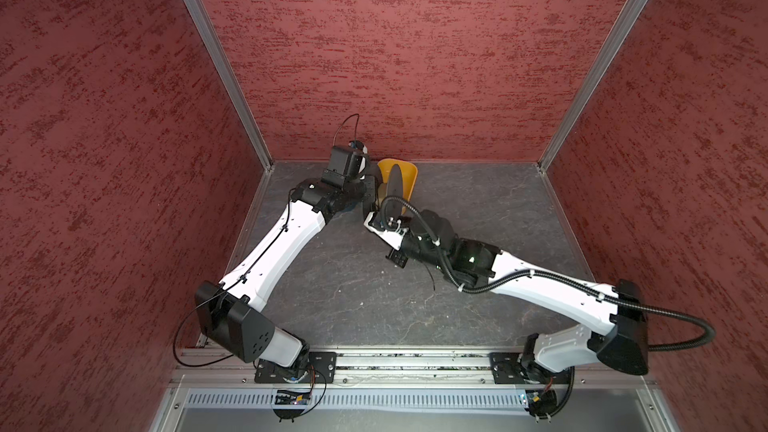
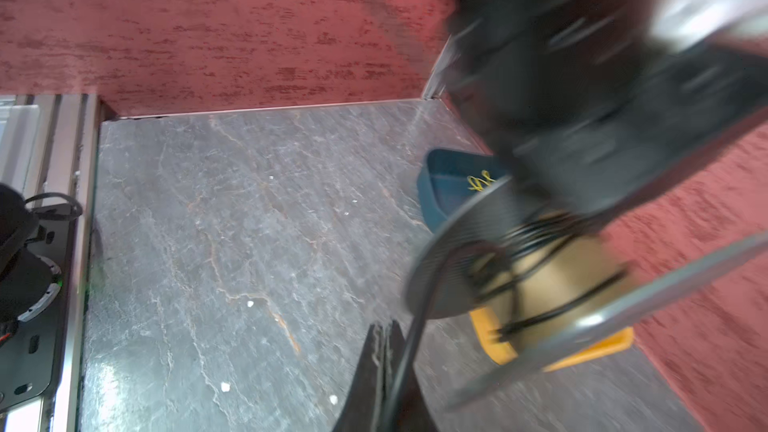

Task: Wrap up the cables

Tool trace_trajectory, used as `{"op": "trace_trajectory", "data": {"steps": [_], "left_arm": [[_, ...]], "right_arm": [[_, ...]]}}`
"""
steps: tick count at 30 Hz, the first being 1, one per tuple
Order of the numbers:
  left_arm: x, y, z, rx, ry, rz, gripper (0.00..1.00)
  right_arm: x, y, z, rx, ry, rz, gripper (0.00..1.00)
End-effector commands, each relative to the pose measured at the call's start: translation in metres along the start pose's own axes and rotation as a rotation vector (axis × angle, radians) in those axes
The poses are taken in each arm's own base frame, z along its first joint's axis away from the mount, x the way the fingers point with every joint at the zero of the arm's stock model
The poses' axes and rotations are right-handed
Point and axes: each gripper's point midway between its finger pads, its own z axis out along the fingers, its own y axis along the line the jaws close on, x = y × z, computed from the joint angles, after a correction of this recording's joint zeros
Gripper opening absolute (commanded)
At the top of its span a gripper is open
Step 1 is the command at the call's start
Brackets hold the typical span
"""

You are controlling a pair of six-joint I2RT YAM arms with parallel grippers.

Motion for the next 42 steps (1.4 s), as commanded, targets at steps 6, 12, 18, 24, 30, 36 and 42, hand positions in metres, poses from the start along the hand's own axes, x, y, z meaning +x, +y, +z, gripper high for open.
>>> {"op": "trace_trajectory", "data": {"steps": [6, 12, 18, 24, 30, 36, 42], "left_arm": [[0.023, -0.031, -0.04, 0.172, 0.059, 0.157, 0.0], [0.023, -0.065, -0.066, 0.373, 0.07, 0.151, 0.0], [0.01, -0.079, -0.097, 0.585, 0.051, 0.049, 0.0], [-0.016, -0.071, -0.113, 0.729, -0.035, -0.084, 0.0], [-0.031, -0.057, -0.108, 0.716, -0.059, -0.149, 0.0], [-0.037, -0.048, -0.099, 0.684, -0.04, -0.204, 0.0], [-0.041, -0.049, -0.098, 0.695, -0.043, -0.219, 0.0]], "right_arm": [[0.019, -0.105, -0.025, 0.184, 0.122, 0.087, 0.0], [0.066, -0.171, -0.007, 0.237, 0.121, 0.212, 0.0], [0.118, -0.183, 0.01, -0.042, 0.034, 0.486, 0.0], [0.125, -0.14, 0.009, -0.235, -0.139, 0.551, 0.04], [0.135, -0.117, -0.007, -0.276, -0.222, 0.627, 0.27], [0.147, -0.109, -0.019, -0.232, -0.196, 0.664, 0.33], [0.152, -0.112, -0.032, -0.135, -0.209, 0.633, 0.37]]}}
